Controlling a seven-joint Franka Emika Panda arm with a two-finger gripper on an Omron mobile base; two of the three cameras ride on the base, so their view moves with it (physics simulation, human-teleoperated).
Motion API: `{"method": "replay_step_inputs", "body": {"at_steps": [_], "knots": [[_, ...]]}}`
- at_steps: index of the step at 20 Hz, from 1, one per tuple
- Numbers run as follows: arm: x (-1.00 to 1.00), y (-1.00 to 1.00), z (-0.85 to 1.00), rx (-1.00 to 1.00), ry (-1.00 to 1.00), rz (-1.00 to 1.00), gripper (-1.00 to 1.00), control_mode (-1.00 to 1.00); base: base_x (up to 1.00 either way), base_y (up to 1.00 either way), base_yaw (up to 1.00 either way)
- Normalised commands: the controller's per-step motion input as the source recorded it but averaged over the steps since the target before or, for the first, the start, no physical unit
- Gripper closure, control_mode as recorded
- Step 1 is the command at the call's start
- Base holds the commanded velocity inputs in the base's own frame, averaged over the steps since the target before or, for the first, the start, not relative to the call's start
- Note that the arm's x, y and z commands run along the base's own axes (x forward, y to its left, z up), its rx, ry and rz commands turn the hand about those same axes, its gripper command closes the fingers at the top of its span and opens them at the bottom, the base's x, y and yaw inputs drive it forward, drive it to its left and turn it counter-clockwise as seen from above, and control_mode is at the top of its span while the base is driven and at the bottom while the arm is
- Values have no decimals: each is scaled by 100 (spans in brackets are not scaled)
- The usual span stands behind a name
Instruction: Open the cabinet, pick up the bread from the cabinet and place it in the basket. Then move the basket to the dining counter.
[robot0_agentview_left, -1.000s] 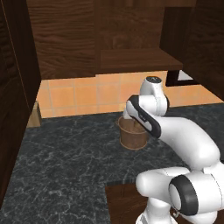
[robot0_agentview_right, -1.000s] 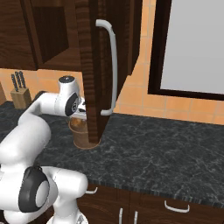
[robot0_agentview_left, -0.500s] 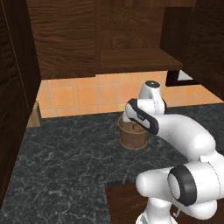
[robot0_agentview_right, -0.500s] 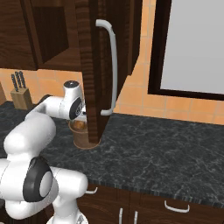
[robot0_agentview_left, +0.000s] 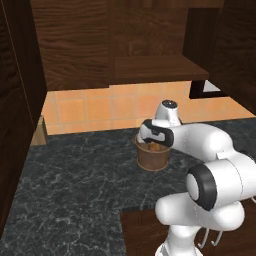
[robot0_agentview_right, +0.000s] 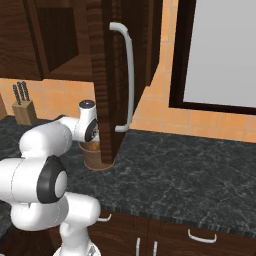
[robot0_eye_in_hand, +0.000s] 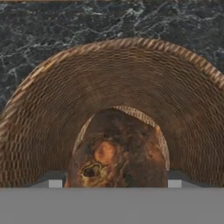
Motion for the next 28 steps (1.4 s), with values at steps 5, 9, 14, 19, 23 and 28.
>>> {"method": "replay_step_inputs", "body": {"at_steps": [5, 9, 14, 19, 23, 28], "knots": [[7, 0, -13, 0, -2, 0, -100, -100, 0, 0, 0], [4, 0, 0, 0, -2, 0, -100, -100, 0, 0, 0], [-2, 0, 3, 0, -4, 0, -100, -100, 0, 0, 0], [-40, 0, 35, 0, -10, -9, -100, -100, 0, 0, 0], [-47, 0, 36, 0, -3, -34, -100, -100, 0, 0, 0], [-22, -21, 22, 7, 22, -37, -100, -100, 0, 0, 0]]}}
